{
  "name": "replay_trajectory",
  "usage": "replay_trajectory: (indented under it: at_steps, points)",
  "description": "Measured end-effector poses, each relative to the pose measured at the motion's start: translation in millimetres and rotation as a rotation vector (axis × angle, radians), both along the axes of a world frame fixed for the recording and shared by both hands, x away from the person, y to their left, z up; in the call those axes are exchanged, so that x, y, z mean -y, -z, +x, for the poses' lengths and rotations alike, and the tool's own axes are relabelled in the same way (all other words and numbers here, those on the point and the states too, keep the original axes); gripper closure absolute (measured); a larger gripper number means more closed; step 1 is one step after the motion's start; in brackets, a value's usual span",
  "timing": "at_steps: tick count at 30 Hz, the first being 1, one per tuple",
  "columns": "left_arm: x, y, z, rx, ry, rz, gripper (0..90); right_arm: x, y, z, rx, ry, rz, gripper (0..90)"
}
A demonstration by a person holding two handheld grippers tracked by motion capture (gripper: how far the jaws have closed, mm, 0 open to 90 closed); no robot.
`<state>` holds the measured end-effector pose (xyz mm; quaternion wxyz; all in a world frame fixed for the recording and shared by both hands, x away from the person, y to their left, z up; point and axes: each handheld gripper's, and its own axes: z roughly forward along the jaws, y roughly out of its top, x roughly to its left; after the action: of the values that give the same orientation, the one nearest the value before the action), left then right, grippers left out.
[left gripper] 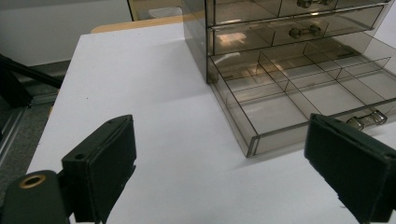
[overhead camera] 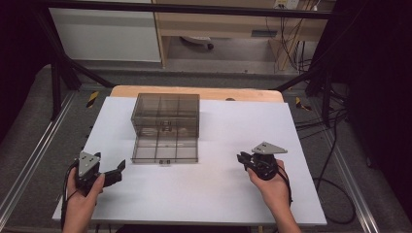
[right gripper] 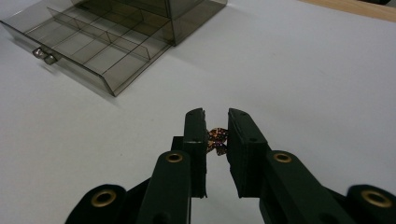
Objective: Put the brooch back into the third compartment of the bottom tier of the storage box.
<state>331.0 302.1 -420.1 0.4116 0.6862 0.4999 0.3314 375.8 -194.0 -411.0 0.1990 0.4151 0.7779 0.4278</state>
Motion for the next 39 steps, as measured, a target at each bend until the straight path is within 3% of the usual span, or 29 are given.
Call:
replay_trajectory:
  at_steps: [8, 22, 39]
  points:
    - [-1.6, -1.2, 0.6, 0.007, -0.013, -0.003, 9.3, -22.3, -7.6, 18.8, 0.0, -0.03, 0.02, 77.6]
    - [-3.5, -1.3, -1.1, 0.003, -0.011, -0.008, 9.1, -84.2, -21.7, 50.9, 0.009, -0.113, -0.006, 77.6]
    - [-0.9, -0.9, 0.0, 0.0, 0.003, -0.003, 9.1, -118.2, -26.4, 66.9, 0.002, -0.152, -0.022, 77.6]
